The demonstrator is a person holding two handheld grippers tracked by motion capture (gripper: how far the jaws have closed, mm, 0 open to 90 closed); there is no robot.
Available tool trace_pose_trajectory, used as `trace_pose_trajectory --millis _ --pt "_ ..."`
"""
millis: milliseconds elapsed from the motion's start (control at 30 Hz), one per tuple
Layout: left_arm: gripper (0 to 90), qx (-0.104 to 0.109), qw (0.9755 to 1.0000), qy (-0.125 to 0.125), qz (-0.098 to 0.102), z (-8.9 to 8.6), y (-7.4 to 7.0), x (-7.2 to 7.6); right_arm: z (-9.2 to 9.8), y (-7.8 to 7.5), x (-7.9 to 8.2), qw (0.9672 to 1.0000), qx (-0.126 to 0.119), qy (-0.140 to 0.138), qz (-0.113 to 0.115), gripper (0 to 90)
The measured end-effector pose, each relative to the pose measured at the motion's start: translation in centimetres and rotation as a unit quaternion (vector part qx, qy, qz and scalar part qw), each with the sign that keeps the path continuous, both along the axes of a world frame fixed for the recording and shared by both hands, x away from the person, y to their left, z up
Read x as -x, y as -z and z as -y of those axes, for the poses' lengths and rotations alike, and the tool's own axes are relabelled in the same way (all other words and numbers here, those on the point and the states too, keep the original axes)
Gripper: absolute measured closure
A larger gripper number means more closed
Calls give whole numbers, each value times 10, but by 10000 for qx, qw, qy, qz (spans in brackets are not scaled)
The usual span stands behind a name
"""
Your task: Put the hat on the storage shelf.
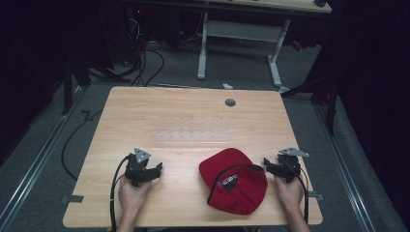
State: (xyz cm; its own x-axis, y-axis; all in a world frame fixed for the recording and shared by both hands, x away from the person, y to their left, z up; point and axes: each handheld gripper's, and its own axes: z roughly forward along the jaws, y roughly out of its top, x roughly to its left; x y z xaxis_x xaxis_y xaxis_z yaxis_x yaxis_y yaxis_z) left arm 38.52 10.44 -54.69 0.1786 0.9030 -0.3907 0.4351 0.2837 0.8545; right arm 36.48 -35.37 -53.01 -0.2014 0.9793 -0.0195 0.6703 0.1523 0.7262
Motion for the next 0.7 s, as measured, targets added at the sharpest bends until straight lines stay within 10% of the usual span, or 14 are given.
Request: trace_pose_trajectory --millis 700 --pt "282 15 10000 -31 -6 0 0 -1 -1 0 1 10000 -25 -63 -26 322"
